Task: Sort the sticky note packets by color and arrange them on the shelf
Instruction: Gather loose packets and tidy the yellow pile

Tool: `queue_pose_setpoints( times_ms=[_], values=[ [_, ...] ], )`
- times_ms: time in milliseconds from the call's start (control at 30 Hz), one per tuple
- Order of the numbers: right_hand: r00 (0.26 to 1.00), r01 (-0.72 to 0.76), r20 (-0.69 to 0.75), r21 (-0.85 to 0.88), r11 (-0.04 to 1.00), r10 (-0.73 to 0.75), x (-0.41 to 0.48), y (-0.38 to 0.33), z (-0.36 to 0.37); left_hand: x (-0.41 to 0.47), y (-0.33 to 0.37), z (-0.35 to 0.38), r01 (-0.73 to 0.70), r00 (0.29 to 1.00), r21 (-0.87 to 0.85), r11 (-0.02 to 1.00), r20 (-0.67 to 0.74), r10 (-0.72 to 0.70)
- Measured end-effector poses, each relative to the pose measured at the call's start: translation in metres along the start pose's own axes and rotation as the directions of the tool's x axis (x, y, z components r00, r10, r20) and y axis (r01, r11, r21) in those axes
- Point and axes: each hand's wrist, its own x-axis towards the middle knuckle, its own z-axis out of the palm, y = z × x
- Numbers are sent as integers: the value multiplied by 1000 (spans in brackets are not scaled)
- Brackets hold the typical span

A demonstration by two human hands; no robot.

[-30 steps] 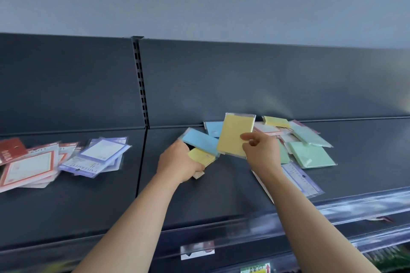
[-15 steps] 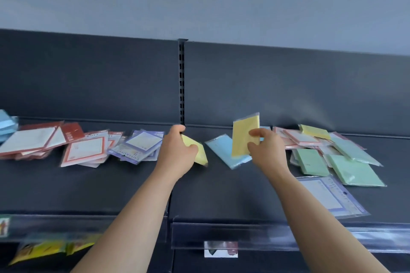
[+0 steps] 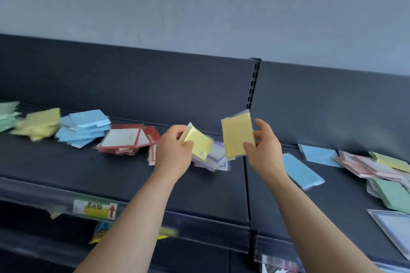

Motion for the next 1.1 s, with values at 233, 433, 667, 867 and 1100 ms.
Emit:
queue_pose_setpoints(
  times_ms=[233,433,667,867,1100],
  values=[
    [997,41,64,19,999,-42,-17,-66,103,36,-49,-110,10,996,-2,1000,-91,-10],
    [990,68,120,60,996,-75,-33,-110,191,62,-89,-199,96,980,-57,994,-172,-104],
    [970,112,207,98,989,-130,-32,-155,267,96,-120,-270,152,956,-43,988,-246,-157],
    [936,162,294,135,977,-196,-9,-188,318,132,-143,-307,153,926,56,987,-357,-124],
    [902,198,366,126,972,-231,13,-207,373,177,-172,-331,214,901,161,964,-413,-131]
  ],
)
